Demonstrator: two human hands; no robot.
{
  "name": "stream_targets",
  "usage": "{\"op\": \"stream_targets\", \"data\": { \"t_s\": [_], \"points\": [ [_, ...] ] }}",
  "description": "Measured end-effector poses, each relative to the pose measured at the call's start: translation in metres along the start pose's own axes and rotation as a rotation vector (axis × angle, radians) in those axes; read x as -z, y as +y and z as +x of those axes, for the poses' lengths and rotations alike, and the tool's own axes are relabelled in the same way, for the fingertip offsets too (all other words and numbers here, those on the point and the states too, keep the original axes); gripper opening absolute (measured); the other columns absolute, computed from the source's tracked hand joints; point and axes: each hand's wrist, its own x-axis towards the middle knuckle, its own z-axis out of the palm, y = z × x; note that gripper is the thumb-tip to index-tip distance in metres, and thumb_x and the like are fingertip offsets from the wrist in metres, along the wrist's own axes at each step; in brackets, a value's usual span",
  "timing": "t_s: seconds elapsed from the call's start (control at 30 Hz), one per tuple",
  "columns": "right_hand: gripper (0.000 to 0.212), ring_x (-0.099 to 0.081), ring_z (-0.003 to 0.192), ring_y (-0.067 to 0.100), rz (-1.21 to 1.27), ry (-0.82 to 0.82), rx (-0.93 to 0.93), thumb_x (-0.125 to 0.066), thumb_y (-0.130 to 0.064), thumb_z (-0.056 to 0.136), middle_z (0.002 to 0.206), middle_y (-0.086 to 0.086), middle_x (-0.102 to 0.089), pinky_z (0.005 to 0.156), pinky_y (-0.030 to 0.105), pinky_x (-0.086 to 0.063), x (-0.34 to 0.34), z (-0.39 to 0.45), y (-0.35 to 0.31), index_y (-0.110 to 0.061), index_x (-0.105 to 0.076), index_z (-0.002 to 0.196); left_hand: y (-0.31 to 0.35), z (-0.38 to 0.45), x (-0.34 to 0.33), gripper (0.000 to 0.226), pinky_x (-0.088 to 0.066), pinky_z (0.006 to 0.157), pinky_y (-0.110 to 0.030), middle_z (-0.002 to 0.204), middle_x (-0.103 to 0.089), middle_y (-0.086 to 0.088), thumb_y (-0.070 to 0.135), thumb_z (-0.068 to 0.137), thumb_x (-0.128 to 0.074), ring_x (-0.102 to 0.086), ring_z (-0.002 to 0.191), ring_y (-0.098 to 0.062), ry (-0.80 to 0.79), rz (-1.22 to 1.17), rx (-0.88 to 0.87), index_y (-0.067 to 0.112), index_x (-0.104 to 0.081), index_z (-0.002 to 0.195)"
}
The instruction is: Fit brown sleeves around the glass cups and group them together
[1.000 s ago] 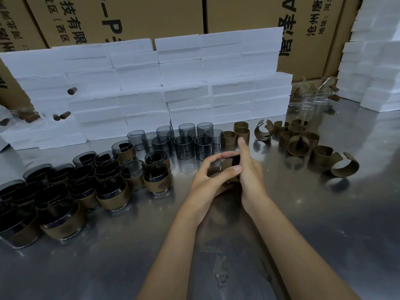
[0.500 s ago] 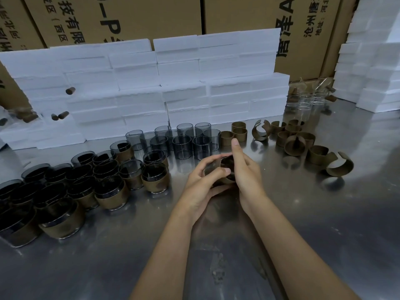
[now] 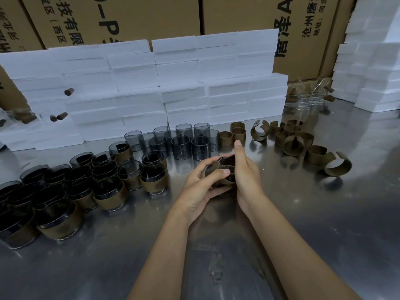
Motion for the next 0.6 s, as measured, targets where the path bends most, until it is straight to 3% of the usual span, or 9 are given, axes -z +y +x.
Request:
{"op": "stream_targets", "data": {
  "t_s": [0.13, 0.23, 0.37, 0.5, 0.6],
  "points": [
    [0.057, -0.075, 0.07, 0.015, 0.033, 0.031, 0.006, -0.053, -0.058, 0.099, 0.076, 0.003, -0.078, 0.056, 0.02, -0.056, -0.0011, 0.0008, 0.0022, -0.009, -0.075, 0.082, 0.0018, -0.0019, -0.0018, 0.042, -0.062, 0.083, -0.041, 0.118, -0.072, -0.016, 0.014, 0.068, -0.087, -0.074, 0.102, -0.025, 0.011, -0.005, 0.012, 0.024, -0.079, 0.108],
    [0.063, -0.066, 0.06, 0.013, 0.073, 0.128, 0.012, -0.055, -0.056, 0.1, 0.065, 0.002, -0.07, 0.052, 0.019, -0.052, -0.0029, 0.0031, 0.0062, 0.002, -0.068, 0.078, 0.0022, -0.0036, -0.0041, 0.045, -0.062, 0.081, -0.042, 0.127, -0.067, -0.024, 0.008, 0.077, -0.08, -0.073, 0.102, -0.027, 0.009, -0.001, 0.02, 0.014, -0.073, 0.121],
    [0.051, -0.067, 0.063, 0.008, 0.068, 0.083, 0.024, -0.056, -0.056, 0.1, 0.07, 0.0, -0.071, 0.057, 0.02, -0.053, 0.0017, 0.0054, 0.0067, -0.009, -0.069, 0.082, 0.0027, -0.0033, -0.0056, 0.042, -0.063, 0.081, -0.04, 0.128, -0.067, -0.021, -0.001, 0.089, -0.073, -0.074, 0.099, -0.026, 0.012, 0.008, 0.024, 0.015, -0.068, 0.128],
    [0.041, -0.072, 0.072, 0.012, 0.031, -0.016, -0.04, -0.055, -0.05, 0.101, 0.082, 0.005, -0.076, 0.064, 0.026, -0.057, 0.0048, 0.0074, 0.0048, -0.014, -0.072, 0.094, 0.0055, -0.0044, -0.0045, 0.061, -0.063, 0.08, -0.041, 0.115, -0.069, -0.021, 0.004, 0.072, -0.081, -0.076, 0.089, -0.025, 0.032, -0.067, 0.05, 0.012, -0.057, 0.128],
    [0.029, -0.071, 0.071, 0.017, -0.007, -0.072, -0.121, -0.055, -0.04, 0.099, 0.077, 0.003, -0.075, 0.07, 0.033, -0.056, 0.005, 0.0078, 0.001, -0.017, -0.071, 0.091, 0.0073, -0.0048, -0.0034, 0.062, -0.063, 0.076, -0.04, 0.13, -0.063, -0.027, 0.001, 0.073, -0.077, -0.072, 0.101, -0.032, 0.037, -0.091, 0.057, 0.006, -0.058, 0.132]
  ]
}}
